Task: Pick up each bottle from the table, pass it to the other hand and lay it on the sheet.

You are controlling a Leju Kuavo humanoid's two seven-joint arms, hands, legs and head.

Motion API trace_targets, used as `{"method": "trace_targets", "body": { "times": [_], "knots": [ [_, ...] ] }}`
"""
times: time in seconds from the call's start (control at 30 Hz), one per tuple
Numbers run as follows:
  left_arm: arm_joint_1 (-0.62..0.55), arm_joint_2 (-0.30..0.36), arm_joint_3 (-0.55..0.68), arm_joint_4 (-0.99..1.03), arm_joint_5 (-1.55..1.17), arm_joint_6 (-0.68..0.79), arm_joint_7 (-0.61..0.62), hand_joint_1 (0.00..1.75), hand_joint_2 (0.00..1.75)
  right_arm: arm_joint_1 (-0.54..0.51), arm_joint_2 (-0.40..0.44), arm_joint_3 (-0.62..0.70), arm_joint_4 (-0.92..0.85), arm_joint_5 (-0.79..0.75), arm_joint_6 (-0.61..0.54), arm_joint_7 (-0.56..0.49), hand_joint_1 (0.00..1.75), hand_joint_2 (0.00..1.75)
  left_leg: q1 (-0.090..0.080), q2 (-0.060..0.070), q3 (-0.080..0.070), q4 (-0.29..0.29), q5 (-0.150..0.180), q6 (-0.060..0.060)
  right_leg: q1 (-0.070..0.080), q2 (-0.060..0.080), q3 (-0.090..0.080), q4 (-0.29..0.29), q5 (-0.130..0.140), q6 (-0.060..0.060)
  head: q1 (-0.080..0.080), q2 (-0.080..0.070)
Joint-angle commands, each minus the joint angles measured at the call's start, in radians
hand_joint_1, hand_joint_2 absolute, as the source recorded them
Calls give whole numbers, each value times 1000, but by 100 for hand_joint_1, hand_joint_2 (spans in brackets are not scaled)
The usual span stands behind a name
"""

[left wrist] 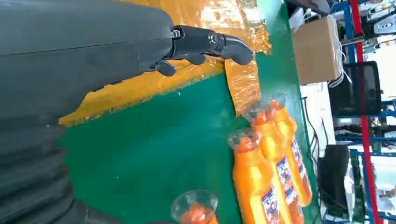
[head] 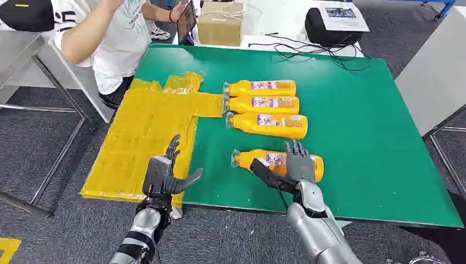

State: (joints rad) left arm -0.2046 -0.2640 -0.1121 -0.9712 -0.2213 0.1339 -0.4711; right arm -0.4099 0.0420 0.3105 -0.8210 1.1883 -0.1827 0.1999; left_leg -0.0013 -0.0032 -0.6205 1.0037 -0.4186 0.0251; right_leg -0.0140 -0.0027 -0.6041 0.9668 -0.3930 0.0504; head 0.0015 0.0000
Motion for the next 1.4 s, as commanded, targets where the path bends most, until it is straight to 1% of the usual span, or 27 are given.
{"method": "trace_targets", "body": {
  "times": [0.03,0.07,0.17,0.23,0.33,0.43,0.5,0.6,0.7,0.73,0.83,0.87,0.9,0.97,1.0,1.07,1.1,1.13,1.2,1.27,1.33,1.4],
  "knots": [
    [-24,21,36,23,9,-18,-3,0,175,-61,-52,59,147,-27,88,-28,175,175,1,-1,10,0,-4,-3,1,-1,10,0,-4,-3,0,0],
    [-24,21,39,22,10,-17,-7,0,175,-66,-51,59,149,-36,84,-34,175,175,1,-1,13,0,-5,-3,2,-1,13,1,-5,-4,0,0],
    [-31,24,41,29,12,-17,-12,0,175,-88,-59,59,164,-89,136,-90,175,175,1,-1,11,0,-3,-3,1,-1,12,0,-3,-3,0,0],
    [-34,25,41,32,12,-18,-12,0,175,-92,-64,58,166,-93,140,-94,175,175,1,-1,11,-1,-2,-2,1,-2,12,-1,-2,-3,0,0],
    [-47,25,42,53,16,-19,-28,0,175,-116,-69,74,199,-141,161,-131,175,175,1,-2,12,-1,-1,-2,1,-2,13,-1,-2,-3,0,0],
    [-49,25,41,54,16,-19,-28,0,175,-121,-69,77,204,-142,166,-133,175,175,1,-1,13,-1,-1,-2,1,-2,14,-1,-2,-3,0,0],
    [-67,27,36,80,18,-23,-33,0,175,-146,-74,82,250,-193,219,-192,175,175,1,-1,14,-1,-1,-2,1,-1,14,-1,-1,-3,0,0],
    [-90,31,29,116,24,-31,-46,0,175,-167,-71,71,276,-270,244,-263,175,175,1,-1,14,-1,0,-1,1,-2,14,-1,0,-2,0,0],
    [-97,31,29,125,26,-31,-50,0,175,-174,-65,70,281,-283,237,-267,175,175,1,0,16,-1,0,-2,1,-1,15,-2,0,-2,0,0],
    [-97,31,29,125,26,-31,-50,0,175,-174,-65,70,281,-283,237,-267,175,175,1,2,17,-1,0,-1,1,1,15,-2,1,-2,0,0],
    [-97,31,29,125,26,-31,-50,0,175,-174,-65,70,281,-283,237,-267,175,175,1,4,18,-2,0,-2,1,1,15,-2,2,-5,0,0],
    [-96,32,29,126,26,-24,-53,0,175,-165,-53,56,267,-307,187,-265,175,175,1,3,18,-2,0,-2,1,0,15,-2,2,-5,0,0],
    [-100,35,22,126,18,-13,-50,0,175,-160,-22,33,253,-354,139,-274,175,175,1,4,18,-1,-1,-1,1,1,15,-2,2,-5,0,0],
    [-107,40,15,123,11,-7,-41,0,175,-145,25,18,207,-383,46,-277,175,175,1,6,19,-1,-1,-2,2,2,15,-2,3,-5,0,0],
    [-119,44,3,124,-4,1,-28,0,175,-129,63,0,159,-417,-21,-296,175,175,2,6,19,-1,-1,-2,2,3,15,-1,3,-6,0,0],
    [-142,44,-7,131,-10,-2,-13,0,175,-117,104,-8,101,-449,-96,-312,175,175,2,8,18,-1,-1,-3,2,4,13,-1,3,-6,0,0],
    [-162,43,-12,145,-8,-8,-2,0,175,-113,125,-19,74,-479,-134,-335,175,175,1,8,16,0,-1,-3,2,5,11,0,3,-5,0,0],
    [-177,43,-18,156,-6,-14,1,0,175,-118,133,-9,69,-487,-160,-354,175,175,1,9,16,0,-1,-3,2,5,11,1,2,-6,0,0],
    [-205,39,-29,174,16,-40,10,0,175,-129,148,-8,63,-527,-197,-393,175,175,1,5,14,0,1,-3,2,2,10,1,2,-5,0,0],
    [-224,38,-45,174,22,-54,13,0,175,-143,162,-8,66,-556,-211,-433,175,175,2,4,9,0,2,-3,2,1,7,2,2,-5,0,0],
    [-244,36,-64,167,58,-97,22,0,175,-162,176,4,85,-579,-229,-477,175,175,2,4,7,1,3,-3,2,1,5,2,2,-4,0,0],
    [-263,33,-76,169,89,-124,35,0,175,-173,191,6,93,-606,-238,-511,175,175,2,5,6,1,2,-3,2,3,4,3,2,-4,0,0]
  ]
}}
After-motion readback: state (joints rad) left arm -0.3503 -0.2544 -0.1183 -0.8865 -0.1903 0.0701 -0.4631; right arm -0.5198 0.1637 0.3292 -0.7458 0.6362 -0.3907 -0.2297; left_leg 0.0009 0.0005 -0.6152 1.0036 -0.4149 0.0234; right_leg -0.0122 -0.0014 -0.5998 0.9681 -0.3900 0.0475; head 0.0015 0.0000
